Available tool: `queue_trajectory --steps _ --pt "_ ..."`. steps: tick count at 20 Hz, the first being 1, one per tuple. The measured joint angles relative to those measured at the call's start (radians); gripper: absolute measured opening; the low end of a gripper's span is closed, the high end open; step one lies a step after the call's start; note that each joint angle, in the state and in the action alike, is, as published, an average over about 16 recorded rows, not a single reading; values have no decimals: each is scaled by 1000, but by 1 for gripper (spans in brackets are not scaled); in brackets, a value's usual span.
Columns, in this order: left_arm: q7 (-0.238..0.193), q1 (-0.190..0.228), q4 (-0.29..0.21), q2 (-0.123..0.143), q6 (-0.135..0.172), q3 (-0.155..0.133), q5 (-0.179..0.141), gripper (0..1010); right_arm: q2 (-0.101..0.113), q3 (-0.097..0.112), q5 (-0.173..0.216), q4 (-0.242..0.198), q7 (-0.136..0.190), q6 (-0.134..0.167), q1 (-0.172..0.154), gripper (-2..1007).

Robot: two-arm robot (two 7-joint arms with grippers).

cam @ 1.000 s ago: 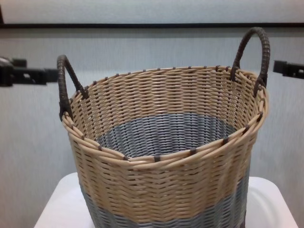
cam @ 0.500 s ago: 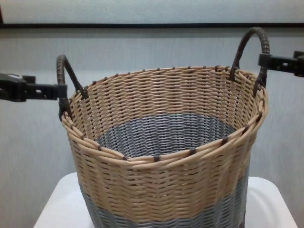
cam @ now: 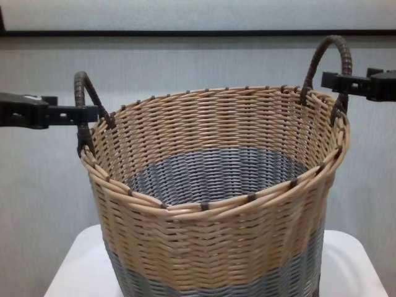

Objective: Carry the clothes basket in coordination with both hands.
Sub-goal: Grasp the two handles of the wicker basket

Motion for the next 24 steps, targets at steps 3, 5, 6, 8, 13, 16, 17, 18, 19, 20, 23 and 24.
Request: queue_trajectory --steps 3,5,6,8,13,16,17,18,19,20,23,24 --pt "-8 -17 19 -13 -8 7 3 1000 -9 -1 -10 13 -1 1 10 1003" --pt "-14 -28 31 -21 -12 12 5 1000 -15 -2 -17 22 -2 2 16 1003" --pt "-17 -33 37 -24 -14 14 5 1000 -18 -2 -20 27 -2 2 20 1003" --pt "-22 -44 49 -31 -17 19 6 1000 -24 -3 -28 38 -3 2 27 1003" --pt "-37 -68 81 -48 -28 26 4 1000 -40 -4 -46 69 -4 3 47 1003" --pt "-46 -82 102 -57 -37 30 1 1000 -50 -5 -54 85 0 3 59 1003" --pt "-49 -86 109 -60 -40 31 0 1000 -52 -5 -56 89 1 3 63 1003" --pt "-52 -90 115 -63 -43 32 -1 1000 -55 -5 -57 93 2 3 66 1003" --pt "-55 -94 122 -65 -46 33 -3 1000 -58 -5 -59 96 3 3 68 1003" --pt "-58 -97 128 -67 -49 34 -4 1000 -60 -5 -60 98 4 3 71 1003" --pt "-66 -105 144 -73 -57 36 -8 1000 -66 -4 -63 103 6 4 77 1003" --pt "-68 -107 148 -74 -60 37 -9 1000 -68 -4 -64 104 6 5 79 1003"
